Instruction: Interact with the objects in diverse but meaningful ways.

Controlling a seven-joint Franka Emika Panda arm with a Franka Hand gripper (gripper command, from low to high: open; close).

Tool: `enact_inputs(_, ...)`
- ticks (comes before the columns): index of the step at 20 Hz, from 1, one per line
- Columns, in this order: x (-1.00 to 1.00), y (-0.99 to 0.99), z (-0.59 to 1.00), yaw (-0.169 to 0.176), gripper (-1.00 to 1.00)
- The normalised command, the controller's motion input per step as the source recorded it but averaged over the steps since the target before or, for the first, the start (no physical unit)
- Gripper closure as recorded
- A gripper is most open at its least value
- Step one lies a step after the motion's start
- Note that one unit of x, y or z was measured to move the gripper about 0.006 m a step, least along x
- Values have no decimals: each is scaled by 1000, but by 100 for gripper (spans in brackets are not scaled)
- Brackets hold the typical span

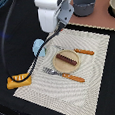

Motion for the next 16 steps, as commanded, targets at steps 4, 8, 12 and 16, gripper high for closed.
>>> enact_inputs(4, -191, 478, -493, 47, 100)
enact_inputs(8, 71, 111, -514, 10, 100)
enact_inputs(12, 214, 0, -504, 3, 100)
enact_inputs(16, 229, -50, -556, 0, 100)
